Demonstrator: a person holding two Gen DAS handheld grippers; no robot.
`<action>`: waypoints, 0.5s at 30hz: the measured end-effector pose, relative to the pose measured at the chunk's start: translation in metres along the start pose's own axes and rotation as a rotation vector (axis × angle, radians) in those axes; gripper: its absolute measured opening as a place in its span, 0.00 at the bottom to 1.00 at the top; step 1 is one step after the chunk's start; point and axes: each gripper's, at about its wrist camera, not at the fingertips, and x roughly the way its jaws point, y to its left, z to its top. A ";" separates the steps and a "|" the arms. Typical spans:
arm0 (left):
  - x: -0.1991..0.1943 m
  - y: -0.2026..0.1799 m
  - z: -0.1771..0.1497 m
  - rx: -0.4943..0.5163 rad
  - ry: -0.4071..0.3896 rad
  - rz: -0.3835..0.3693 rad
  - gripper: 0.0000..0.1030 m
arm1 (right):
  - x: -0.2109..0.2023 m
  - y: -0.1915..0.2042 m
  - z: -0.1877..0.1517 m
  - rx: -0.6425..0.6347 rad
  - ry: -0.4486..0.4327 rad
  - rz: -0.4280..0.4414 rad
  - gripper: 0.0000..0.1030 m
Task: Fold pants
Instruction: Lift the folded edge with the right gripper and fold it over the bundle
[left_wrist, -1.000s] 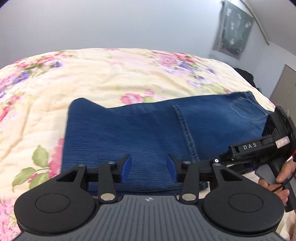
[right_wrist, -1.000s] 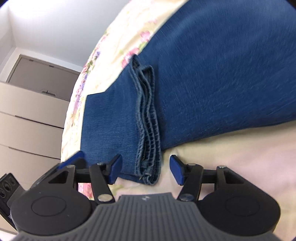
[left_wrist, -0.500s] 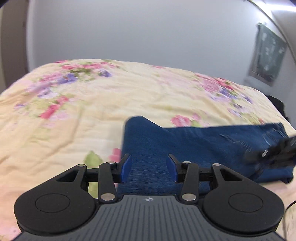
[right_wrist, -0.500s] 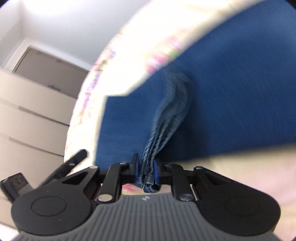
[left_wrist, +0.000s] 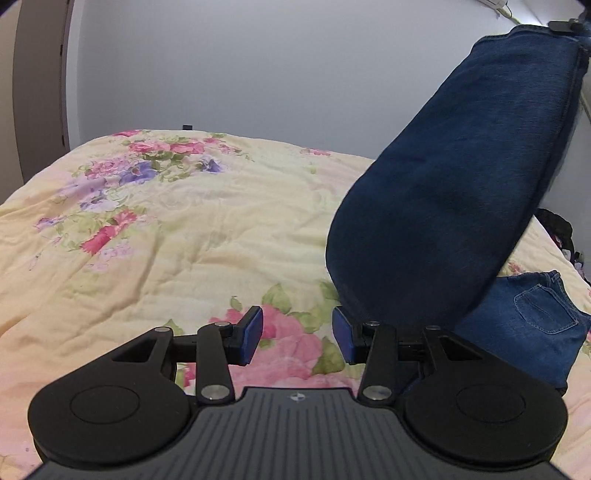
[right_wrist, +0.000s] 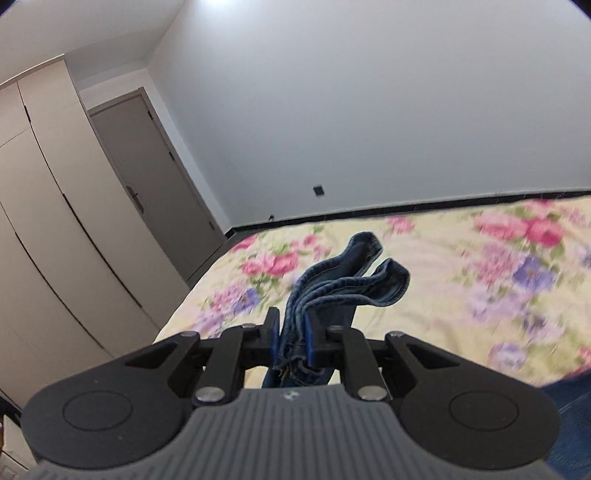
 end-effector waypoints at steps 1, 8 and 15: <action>0.006 -0.008 0.001 0.005 0.007 -0.013 0.50 | -0.011 -0.015 0.016 -0.005 -0.024 -0.028 0.03; 0.060 -0.070 -0.002 0.048 0.091 -0.092 0.49 | -0.077 -0.197 0.017 0.084 -0.034 -0.255 0.02; 0.117 -0.124 -0.030 0.103 0.199 -0.113 0.45 | -0.058 -0.446 -0.164 0.492 0.155 -0.498 0.02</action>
